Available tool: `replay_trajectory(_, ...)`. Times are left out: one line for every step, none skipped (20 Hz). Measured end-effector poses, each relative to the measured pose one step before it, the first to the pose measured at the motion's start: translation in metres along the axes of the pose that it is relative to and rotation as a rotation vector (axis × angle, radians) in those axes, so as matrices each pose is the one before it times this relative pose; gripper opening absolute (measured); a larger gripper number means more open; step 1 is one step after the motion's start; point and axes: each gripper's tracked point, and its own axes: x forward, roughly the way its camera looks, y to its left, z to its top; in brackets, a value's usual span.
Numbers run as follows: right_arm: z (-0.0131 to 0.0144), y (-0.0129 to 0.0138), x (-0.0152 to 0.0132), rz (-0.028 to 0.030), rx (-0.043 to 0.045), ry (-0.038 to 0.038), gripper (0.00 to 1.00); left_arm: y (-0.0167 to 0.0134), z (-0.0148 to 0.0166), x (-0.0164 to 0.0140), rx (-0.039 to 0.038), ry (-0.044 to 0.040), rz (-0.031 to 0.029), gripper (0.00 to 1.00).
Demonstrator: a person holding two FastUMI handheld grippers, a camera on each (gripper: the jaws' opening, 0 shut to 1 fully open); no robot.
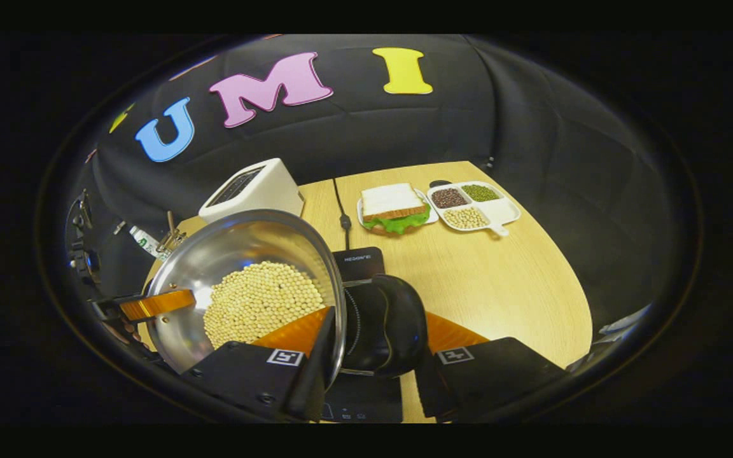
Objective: First push the handle of the pot to place it horizontally, then grasp the pot with both hands and set it on the induction cooktop.
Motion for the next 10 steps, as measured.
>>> replay_trajectory(0.00136,-0.00395,0.00472,0.00065,0.00121,0.00155,0.61,-0.00162,-0.00033,0.00285,-0.00215,-0.00135,0.00377,0.61)
replay_trajectory(-0.00065,-0.00325,0.00409,-0.00045,0.00027,0.00406,0.61,-0.00193,-0.00017,0.00328,-0.00171,-0.00088,0.00415,0.61)
replay_trajectory(-0.00155,-0.00454,0.00455,0.00023,-0.00046,0.0075,0.61,-0.00138,-0.00112,0.00283,-0.00053,0.00396,0.00329,0.61)
replay_trajectory(-0.00073,-0.00227,0.00343,0.00129,0.0006,0.01088,0.61,-0.00143,-0.0012,0.00311,-0.00062,0.0018,0.00327,0.6)
replay_trajectory(-0.00129,-0.00204,0.00292,0.00183,0.00114,0.00817,0.61,-0.00128,-0.00184,0.00295,0.00147,0.00017,0.00273,0.61)
replay_trajectory(-0.00096,-0.00109,0.00402,0.00088,-0.00241,0.0061,0.61,-0.00029,-0.00121,0.00226,-0.00129,-0.00248,0.0025,0.61)
replay_trajectory(-0.00077,-0.00122,0.00287,0.00204,-0.00403,0.00276,0.61,0.00086,-0.00352,0.00258,-0.00559,0.0004,0.00154,0.61)
replay_trajectory(-0.00102,-0.00054,0.00316,0.00399,-0.00248,0.00135,0.61,0.00093,-0.00315,0.00192,-0.01201,0.00315,0.00303,0.61)
replay_trajectory(-0.0013,0.00109,0.00301,0.00516,-0.00334,0.00747,0.61,0.00191,-0.00345,0.00209,-0.01066,0.001,0.00189,0.61)
replay_trajectory(-0.00282,-0.00104,0.00116,0.00278,-0.00173,0.01346,0.61,0.00139,-0.00416,0.00038,-0.0109,0.00984,0.00073,0.61)
